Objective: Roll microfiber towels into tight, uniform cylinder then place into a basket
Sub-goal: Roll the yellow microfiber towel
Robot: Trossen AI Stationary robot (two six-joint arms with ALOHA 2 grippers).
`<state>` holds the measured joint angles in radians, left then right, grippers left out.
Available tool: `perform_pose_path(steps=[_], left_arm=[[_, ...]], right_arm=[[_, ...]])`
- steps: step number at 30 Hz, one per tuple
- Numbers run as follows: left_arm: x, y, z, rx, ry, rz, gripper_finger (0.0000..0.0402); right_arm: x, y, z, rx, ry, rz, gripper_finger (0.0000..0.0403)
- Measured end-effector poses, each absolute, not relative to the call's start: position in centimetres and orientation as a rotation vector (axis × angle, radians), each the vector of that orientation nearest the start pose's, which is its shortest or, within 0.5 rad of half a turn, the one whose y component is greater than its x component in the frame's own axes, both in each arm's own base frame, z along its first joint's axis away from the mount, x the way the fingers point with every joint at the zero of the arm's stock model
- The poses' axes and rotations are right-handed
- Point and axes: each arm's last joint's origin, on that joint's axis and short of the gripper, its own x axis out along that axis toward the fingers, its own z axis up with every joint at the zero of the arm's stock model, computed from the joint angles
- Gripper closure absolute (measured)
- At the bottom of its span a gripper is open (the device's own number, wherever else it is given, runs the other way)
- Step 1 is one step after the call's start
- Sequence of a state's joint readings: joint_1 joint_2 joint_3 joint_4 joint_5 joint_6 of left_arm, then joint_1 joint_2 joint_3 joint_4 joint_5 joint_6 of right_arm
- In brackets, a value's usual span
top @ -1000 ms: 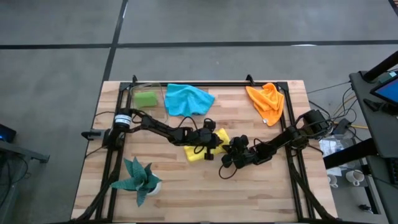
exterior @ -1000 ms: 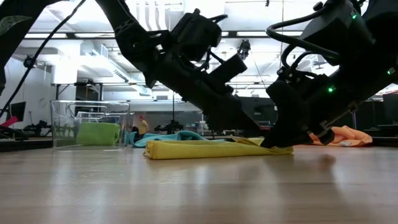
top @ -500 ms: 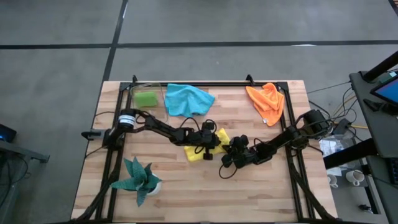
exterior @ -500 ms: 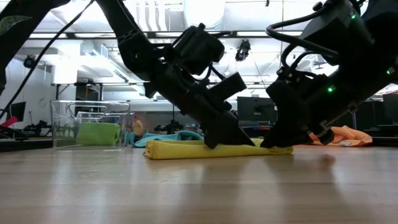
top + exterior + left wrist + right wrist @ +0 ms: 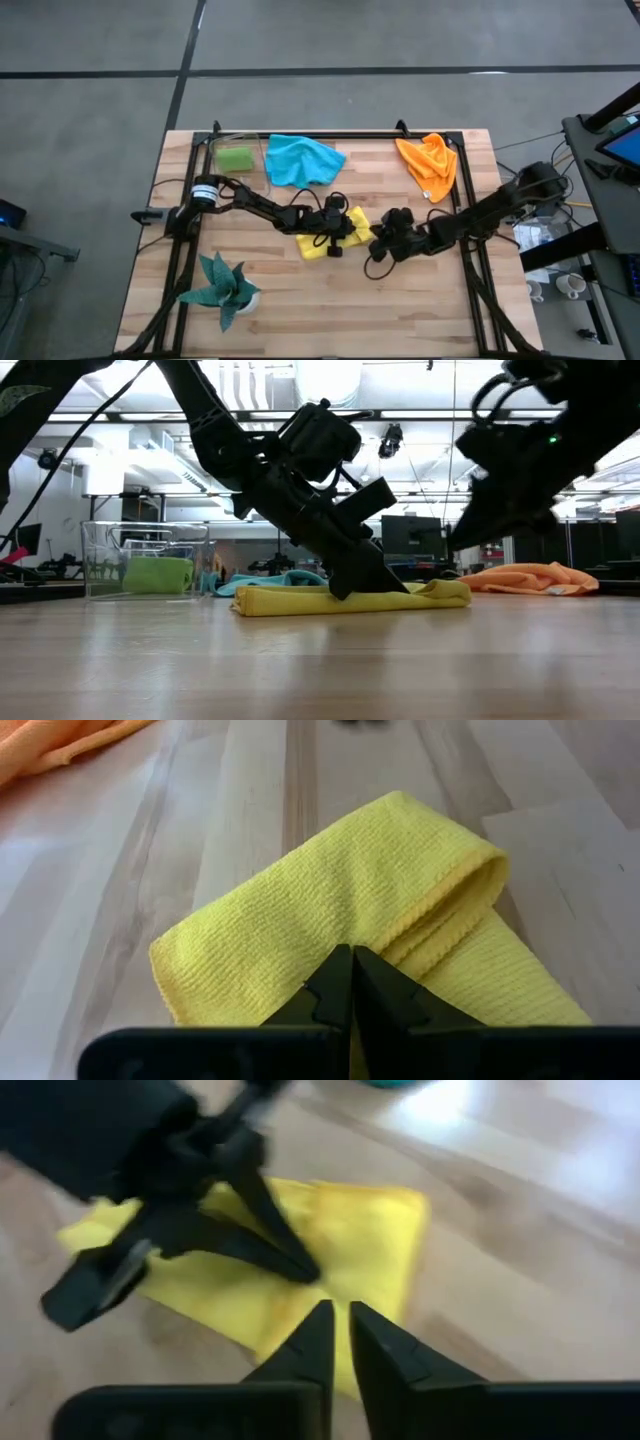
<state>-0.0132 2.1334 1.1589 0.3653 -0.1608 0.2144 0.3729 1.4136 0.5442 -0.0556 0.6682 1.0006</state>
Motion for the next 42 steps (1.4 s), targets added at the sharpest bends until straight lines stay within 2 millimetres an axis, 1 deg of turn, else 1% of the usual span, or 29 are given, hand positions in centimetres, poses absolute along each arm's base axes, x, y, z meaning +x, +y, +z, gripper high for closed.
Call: perform_pose_path(steps=[3,7,10,12,14,16,19,24,35,38,42], left_arm=[[42.7,-0.1,10.2,0.260,0.622,0.077,0.0402],[42.7,-0.1,10.2,0.260,0.624,0.077,0.0402],[42.7,-0.1,10.2,0.260,0.625,0.077,0.0402],[42.7,-0.1,10.2,0.260,0.625,0.078,0.0402],[42.7,-0.1,10.2,0.260,0.625,0.078,0.0402],[42.7,-0.1,10.2,0.260,0.625,0.078,0.0402],[42.7,-0.1,10.1,0.259,0.626,0.078,0.0402],[42.7,-0.1,10.1,0.259,0.626,0.078,0.0402],[42.7,-0.1,10.1,0.259,0.625,0.079,0.0402],[42.7,-0.1,10.1,0.259,0.625,0.079,0.0402],[42.7,-0.1,10.1,0.259,0.625,0.079,0.0402]], right_arm=[[21.5,6.6,13.8,0.594,0.597,-0.672,0.0330],[20.9,6.5,12.5,0.760,0.595,-0.674,0.0259],[20.9,6.5,11.9,0.838,0.564,-0.691,0.0205],[21.2,6.6,11.6,0.884,0.538,-0.694,0.0176],[21.4,6.7,11.3,0.922,0.523,-0.698,0.0155],[21.8,6.8,11.1,0.953,0.501,-0.690,0.0143],[22.1,6.8,10.5,0.984,0.488,-0.703,0.0140],[22.7,6.7,9.7,1.016,0.454,-0.736,0.0156],[23.3,6.7,9.8,1.017,0.439,-0.708,0.0172],[23.4,6.7,9.8,1.013,0.441,-0.708,0.0196],[23.4,6.7,9.8,1.013,0.443,-0.711,0.0253]])
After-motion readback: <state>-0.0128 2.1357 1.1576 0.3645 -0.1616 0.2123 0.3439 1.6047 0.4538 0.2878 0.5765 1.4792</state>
